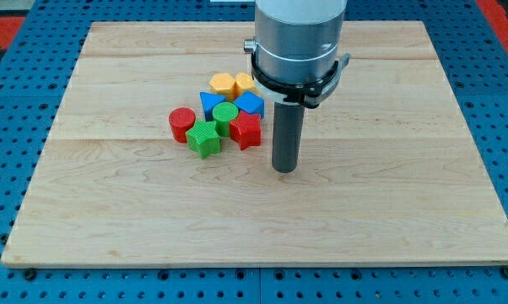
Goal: Move the yellow heart towards the top center of the board
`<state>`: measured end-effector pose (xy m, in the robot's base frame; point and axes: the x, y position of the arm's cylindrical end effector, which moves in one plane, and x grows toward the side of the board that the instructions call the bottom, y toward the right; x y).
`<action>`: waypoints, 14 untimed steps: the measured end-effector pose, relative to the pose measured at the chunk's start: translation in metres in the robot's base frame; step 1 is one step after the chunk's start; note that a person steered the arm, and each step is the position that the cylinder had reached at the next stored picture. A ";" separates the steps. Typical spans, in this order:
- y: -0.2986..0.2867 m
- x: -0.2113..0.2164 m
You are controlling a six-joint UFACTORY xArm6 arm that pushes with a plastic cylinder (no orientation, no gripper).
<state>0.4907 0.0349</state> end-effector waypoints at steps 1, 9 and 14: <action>0.016 0.000; -0.021 -0.012; -0.088 -0.114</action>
<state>0.3763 -0.0531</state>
